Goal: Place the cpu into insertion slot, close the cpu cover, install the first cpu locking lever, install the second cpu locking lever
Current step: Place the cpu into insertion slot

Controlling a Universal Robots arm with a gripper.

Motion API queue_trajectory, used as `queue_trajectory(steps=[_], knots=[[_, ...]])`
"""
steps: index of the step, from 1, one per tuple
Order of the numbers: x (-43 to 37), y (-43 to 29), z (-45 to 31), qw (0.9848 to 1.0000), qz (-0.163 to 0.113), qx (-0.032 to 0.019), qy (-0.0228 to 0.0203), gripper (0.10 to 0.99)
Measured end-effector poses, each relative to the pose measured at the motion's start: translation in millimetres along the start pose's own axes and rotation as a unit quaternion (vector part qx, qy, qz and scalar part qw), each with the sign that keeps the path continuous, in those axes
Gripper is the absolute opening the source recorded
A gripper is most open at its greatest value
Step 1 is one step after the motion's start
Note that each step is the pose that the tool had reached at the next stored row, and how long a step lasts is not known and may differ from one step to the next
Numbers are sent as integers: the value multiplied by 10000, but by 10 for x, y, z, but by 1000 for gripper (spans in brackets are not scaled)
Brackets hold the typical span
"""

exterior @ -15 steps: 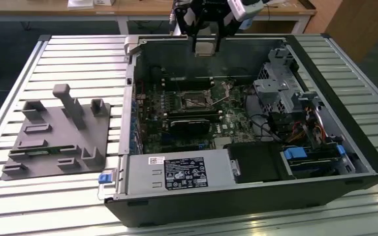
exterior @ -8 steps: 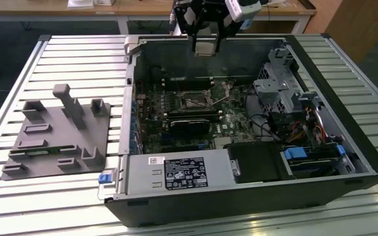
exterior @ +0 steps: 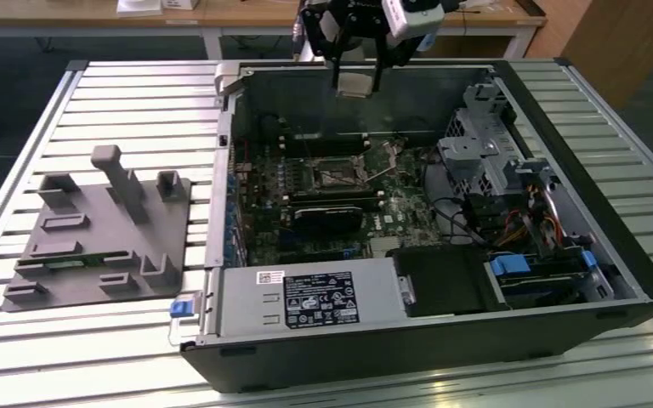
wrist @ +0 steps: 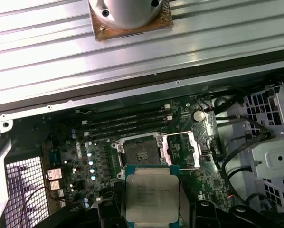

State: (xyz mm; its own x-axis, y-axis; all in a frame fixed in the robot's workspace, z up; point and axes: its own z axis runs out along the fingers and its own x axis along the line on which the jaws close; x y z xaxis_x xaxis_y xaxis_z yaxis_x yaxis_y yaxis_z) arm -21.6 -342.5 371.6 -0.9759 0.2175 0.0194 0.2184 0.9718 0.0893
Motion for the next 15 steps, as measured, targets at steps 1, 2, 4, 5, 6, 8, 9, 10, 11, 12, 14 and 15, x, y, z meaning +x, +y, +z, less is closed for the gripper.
queue_trajectory(steps=[1,2,4,5,6,8,9,10,11,12,14,15], knots=[[0,0,0,10000,52,0,-5,537],[0,0,1,9999,107,-2,-10,537],[0,0,4,9997,250,-4,-23,537],[0,-1,5,9994,336,-6,-30,537],[0,-1,6,9991,421,-8,-38,537],[0,-1,9,9982,599,-11,-54,537],[0,-1,10,9976,688,-13,-62,537],[0,-1,12,9969,782,-15,-70,537],[0,-1,13,9962,871,-17,-78,537],[0,-1,14,9954,953,-19,-86,537],[0,-1,16,9936,1126,-22,-101,537],[0,-2,18,9926,1211,-24,-109,537]])
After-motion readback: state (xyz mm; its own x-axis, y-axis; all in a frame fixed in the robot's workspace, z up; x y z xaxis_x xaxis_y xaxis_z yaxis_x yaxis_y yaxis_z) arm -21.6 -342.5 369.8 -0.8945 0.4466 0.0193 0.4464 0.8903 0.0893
